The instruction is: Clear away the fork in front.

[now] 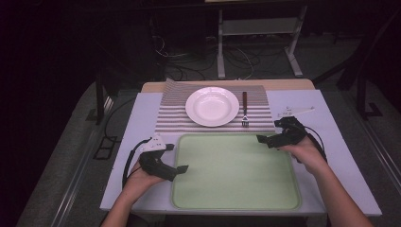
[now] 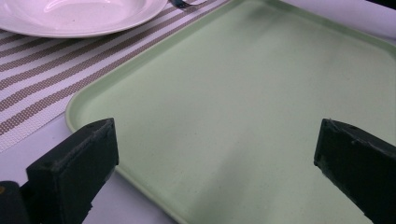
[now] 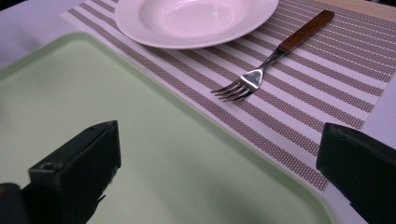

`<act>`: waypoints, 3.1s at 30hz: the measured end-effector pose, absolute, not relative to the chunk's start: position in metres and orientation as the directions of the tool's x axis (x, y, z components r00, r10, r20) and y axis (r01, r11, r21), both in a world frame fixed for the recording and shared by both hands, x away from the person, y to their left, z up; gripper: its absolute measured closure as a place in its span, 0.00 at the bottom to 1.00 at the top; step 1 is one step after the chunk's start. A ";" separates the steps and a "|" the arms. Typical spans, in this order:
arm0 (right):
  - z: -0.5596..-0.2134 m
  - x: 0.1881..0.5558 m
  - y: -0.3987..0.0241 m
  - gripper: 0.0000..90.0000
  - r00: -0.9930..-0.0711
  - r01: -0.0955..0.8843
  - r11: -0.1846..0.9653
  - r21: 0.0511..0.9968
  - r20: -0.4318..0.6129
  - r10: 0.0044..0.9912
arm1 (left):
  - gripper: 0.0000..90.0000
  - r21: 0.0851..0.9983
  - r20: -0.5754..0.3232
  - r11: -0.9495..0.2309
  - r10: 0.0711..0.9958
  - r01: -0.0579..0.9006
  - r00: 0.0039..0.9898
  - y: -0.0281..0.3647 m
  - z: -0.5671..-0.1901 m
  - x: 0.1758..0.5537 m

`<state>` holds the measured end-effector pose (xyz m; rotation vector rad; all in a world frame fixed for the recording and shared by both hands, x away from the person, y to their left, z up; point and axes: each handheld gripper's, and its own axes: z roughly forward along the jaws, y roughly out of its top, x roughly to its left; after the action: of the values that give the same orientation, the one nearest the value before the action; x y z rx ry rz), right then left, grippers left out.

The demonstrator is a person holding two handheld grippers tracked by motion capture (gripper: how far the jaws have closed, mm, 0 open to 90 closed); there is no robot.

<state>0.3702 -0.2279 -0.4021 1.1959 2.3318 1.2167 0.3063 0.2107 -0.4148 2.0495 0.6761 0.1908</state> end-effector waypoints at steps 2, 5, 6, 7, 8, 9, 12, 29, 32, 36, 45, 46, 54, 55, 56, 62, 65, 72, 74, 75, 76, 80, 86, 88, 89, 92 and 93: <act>-0.401 0.375 -0.226 0.00 -0.629 0.556 0.320 0.768 0.137 0.765 | 0.00 0.827 -0.131 -0.406 0.533 0.388 0.836 0.211 -0.415 0.306; -0.400 0.381 -0.224 0.00 -0.628 0.559 0.321 0.764 0.138 0.766 | 0.00 0.828 -0.133 -0.403 0.533 0.389 0.835 0.211 -0.415 0.307; -0.399 0.383 -0.224 0.00 -0.626 0.562 0.322 0.762 0.137 0.768 | 0.00 0.828 -0.133 -0.403 0.533 0.389 0.836 0.211 -0.415 0.307; -0.398 0.385 -0.223 0.00 -0.625 0.563 0.325 0.760 0.134 0.769 | 0.00 0.829 -0.133 -0.403 0.532 0.388 0.836 0.211 -0.415 0.307; -0.397 0.390 -0.222 0.00 -0.621 0.566 0.323 0.759 0.134 0.772 | 0.00 0.830 -0.133 -0.402 0.531 0.387 0.837 0.210 -0.415 0.307; -0.397 0.390 -0.222 0.00 -0.621 0.566 0.323 0.759 0.134 0.772 | 0.00 0.830 -0.133 -0.402 0.531 0.387 0.837 0.210 -0.415 0.307; -0.395 0.399 -0.220 0.00 -0.613 0.574 0.324 0.752 0.132 0.779 | 0.00 0.829 -0.129 -0.406 0.531 0.384 0.838 0.210 -0.414 0.307; -0.392 0.442 -0.211 0.20 -0.546 0.645 0.304 0.701 0.144 0.825 | 0.00 0.827 -0.119 -0.413 0.533 0.380 0.838 0.210 -0.415 0.306; -0.393 0.447 -0.209 0.23 -0.541 0.651 0.300 0.697 0.149 0.827 | 0.00 0.826 -0.115 -0.418 0.532 0.379 0.839 0.211 -0.415 0.307; -0.394 0.457 -0.206 0.31 -0.516 0.679 0.295 0.673 0.151 0.843 | 0.00 0.827 -0.117 -0.415 0.531 0.379 0.839 0.211 -0.415 0.307; -0.398 0.483 -0.198 0.45 -0.452 0.741 0.275 0.613 0.152 0.879 | 0.00 0.826 -0.117 -0.420 0.527 0.377 0.842 0.210 -0.416 0.307; -0.399 0.486 -0.196 0.47 -0.443 0.748 0.276 0.603 0.145 0.885 | 0.00 0.827 -0.118 -0.418 0.526 0.377 0.842 0.210 -0.416 0.307; -0.399 0.508 -0.184 0.57 -0.418 0.792 0.284 0.541 0.139 0.898 | 0.00 0.827 -0.121 -0.417 0.524 0.378 0.843 0.210 -0.416 0.307; -0.399 0.511 -0.182 0.58 -0.418 0.792 0.289 0.538 0.133 0.899 | 0.00 0.825 -0.118 -0.421 0.524 0.377 0.843 0.210 -0.416 0.307; -0.400 0.517 -0.179 0.58 -0.421 0.794 0.301 0.527 0.121 0.899 | 0.00 0.824 -0.116 -0.424 0.524 0.376 0.844 0.210 -0.416 0.307; -0.402 0.533 -0.169 0.60 -0.410 0.819 0.300 0.489 0.133 0.902 | 0.00 0.823 -0.115 -0.429 0.517 0.373 0.848 0.208 -0.417 0.307; -0.404 0.538 -0.166 0.62 -0.404 0.827 0.299 0.476 0.134 0.905 | 0.00 0.823 -0.114 -0.429 0.517 0.372 0.848 0.208 -0.417 0.307; -0.411 0.551 -0.158 0.65 -0.389 0.850 0.301 0.432 0.129 0.912 | 0.00 0.822 -0.117 -0.426 0.521 0.377 0.845 0.210 -0.417 0.307; -0.415 0.554 -0.158 0.65 -0.381 0.859 0.299 0.415 0.127 0.916 | 0.00 0.823 -0.118 -0.425 0.522 0.377 0.845 0.210 -0.418 0.307; -0.417 0.556 -0.158 0.65 -0.378 0.862 0.301 0.408 0.123 0.918 | 0.00 0.822 -0.117 -0.426 0.522 0.377 0.845 0.210 -0.418 0.307; -0.418 0.557 -0.158 0.65 -0.372 0.866 0.298 0.401 0.122 0.920 | 0.00 0.822 -0.115 -0.428 0.522 0.376 0.845 0.210 -0.418 0.307; -0.422 0.561 -0.156 0.66 -0.359 0.877 0.287 0.386 0.128 0.925 | 0.00 0.820 -0.113 -0.432 0.521 0.375 0.846 0.210 -0.418 0.306; -0.425 0.565 -0.153 0.66 -0.354 0.883 0.287 0.373 0.124 0.927 | 0.00 0.818 -0.111 -0.436 0.519 0.375 0.847 0.210 -0.418 0.306; -0.426 0.565 -0.151 0.69 -0.350 0.885 0.289 0.364 0.112 0.930 | 0.00 0.817 -0.108 -0.439 0.519 0.373 0.848 0.210 -0.419 0.306; -0.426 0.565 -0.151 0.70 -0.348 0.886 0.289 0.363 0.107 0.932 | 0.00 0.817 -0.108 -0.439 0.519 0.373 0.848 0.210 -0.419 0.306; -0.426 0.565 -0.152 0.71 -0.346 0.886 0.287 0.364 0.107 0.932 | 0.00 0.816 -0.110 -0.439 0.519 0.375 0.848 0.210 -0.419 0.306; -0.426 0.566 -0.153 0.73 -0.342 0.888 0.283 0.362 0.109 0.933 | 0.00 0.816 -0.110 -0.440 0.519 0.375 0.848 0.209 -0.419 0.306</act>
<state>0.5659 -0.1528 -0.4263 1.7239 2.4143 0.5518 0.3063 0.2095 -0.4190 2.0807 0.6515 0.1931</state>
